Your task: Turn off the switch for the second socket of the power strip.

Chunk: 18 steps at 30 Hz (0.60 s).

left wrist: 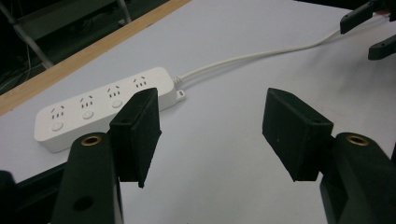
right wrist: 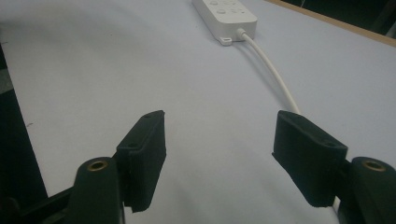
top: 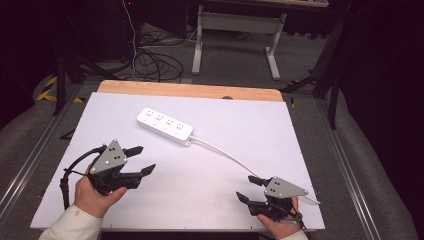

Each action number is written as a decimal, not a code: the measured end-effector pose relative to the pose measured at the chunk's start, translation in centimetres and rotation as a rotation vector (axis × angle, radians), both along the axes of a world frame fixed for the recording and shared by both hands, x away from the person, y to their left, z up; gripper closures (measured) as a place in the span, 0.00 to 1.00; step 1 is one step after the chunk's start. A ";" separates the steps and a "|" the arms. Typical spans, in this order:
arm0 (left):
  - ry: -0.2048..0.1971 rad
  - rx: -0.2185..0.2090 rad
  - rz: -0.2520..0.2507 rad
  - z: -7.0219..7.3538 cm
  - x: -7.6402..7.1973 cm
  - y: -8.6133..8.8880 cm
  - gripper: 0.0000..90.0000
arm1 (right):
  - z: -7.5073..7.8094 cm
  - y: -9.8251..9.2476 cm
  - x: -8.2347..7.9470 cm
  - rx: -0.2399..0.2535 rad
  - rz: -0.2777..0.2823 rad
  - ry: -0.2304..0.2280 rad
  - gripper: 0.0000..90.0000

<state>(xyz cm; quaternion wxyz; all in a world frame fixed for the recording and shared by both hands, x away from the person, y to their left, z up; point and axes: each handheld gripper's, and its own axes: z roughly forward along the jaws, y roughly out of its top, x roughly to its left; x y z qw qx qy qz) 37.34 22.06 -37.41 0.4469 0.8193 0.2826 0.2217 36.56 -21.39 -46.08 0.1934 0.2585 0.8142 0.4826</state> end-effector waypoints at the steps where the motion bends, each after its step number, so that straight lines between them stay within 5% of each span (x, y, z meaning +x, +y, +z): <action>1: 0.000 0.000 0.000 0.0 0.0 0.0 0.42 | 0.0 0.0 0.0 0.000 0.000 0.000 0.38; 10: 0.019 -0.024 -0.006 0.5 1.8 -0.3 0.42 | -0.2 -0.4 -0.3 0.012 -0.004 0.014 0.38; 12: -0.019 -0.006 0.026 0.6 2.1 -0.6 0.42 | -0.2 -0.5 -0.4 0.010 -0.008 0.013 0.38; 18: -0.032 -0.016 0.035 0.6 3.0 -0.9 0.46 | -0.2 -0.6 -0.5 0.019 -0.006 0.020 0.38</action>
